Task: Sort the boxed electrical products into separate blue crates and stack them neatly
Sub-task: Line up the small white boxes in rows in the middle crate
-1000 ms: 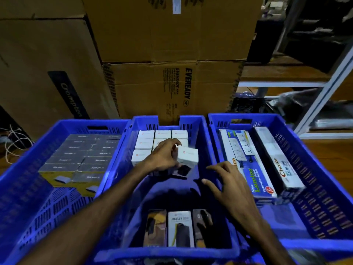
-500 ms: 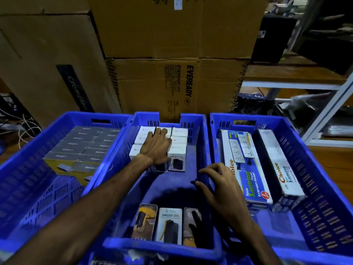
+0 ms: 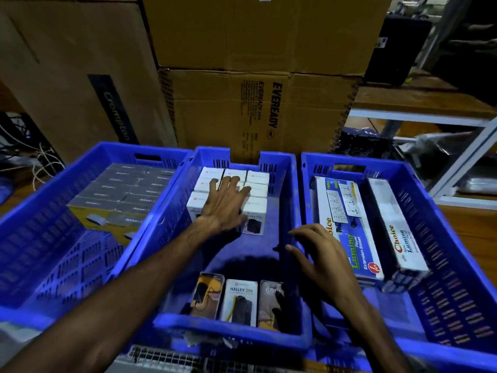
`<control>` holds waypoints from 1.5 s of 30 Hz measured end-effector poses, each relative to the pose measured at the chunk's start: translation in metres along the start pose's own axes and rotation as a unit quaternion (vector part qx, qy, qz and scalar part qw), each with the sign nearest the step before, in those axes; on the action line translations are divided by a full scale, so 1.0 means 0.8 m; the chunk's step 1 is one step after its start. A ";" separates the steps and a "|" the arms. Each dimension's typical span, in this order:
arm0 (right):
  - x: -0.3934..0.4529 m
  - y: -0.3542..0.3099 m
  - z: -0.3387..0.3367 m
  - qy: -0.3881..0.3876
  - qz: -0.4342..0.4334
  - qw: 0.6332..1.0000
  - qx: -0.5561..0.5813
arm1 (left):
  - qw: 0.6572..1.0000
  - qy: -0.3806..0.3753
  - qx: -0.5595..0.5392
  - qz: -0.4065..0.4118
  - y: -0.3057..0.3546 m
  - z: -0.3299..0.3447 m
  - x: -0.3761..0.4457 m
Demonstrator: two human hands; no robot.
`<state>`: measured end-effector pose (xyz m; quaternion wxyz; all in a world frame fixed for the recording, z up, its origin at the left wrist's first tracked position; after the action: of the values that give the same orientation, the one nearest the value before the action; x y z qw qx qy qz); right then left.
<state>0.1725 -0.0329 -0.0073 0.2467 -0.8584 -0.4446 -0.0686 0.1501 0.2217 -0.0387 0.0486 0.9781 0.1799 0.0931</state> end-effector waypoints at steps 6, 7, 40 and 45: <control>0.013 -0.005 -0.007 0.008 0.000 1.000 -0.014 | 0.996 -0.018 -0.081 0.009 0.022 -0.022 -0.072; 0.016 -0.006 -0.008 0.008 -0.002 1.000 -0.014 | 0.995 -0.051 -0.079 -0.020 0.016 -0.019 -0.085; 0.030 -0.095 0.025 -0.003 0.123 0.950 0.288 | 0.363 -0.029 -0.914 -0.181 -0.054 -0.059 -0.197; 0.055 -0.124 0.036 0.003 0.162 0.911 0.378 | 0.176 -0.047 -0.962 -0.206 -0.024 -0.045 -0.210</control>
<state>0.1165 0.0611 0.0189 0.5617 -0.7610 -0.2911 0.1433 -0.0178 0.1809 -0.0335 0.9766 0.0925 0.1411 0.1336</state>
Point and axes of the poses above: each hand's wrist, its own x-axis towards the middle knuckle, its own z-axis out of the palm, y = z × x, the point moved 8 cm from there along x, towards the middle knuckle, and after that the axes turned 14 degrees about -x, right-handed, at the moved point
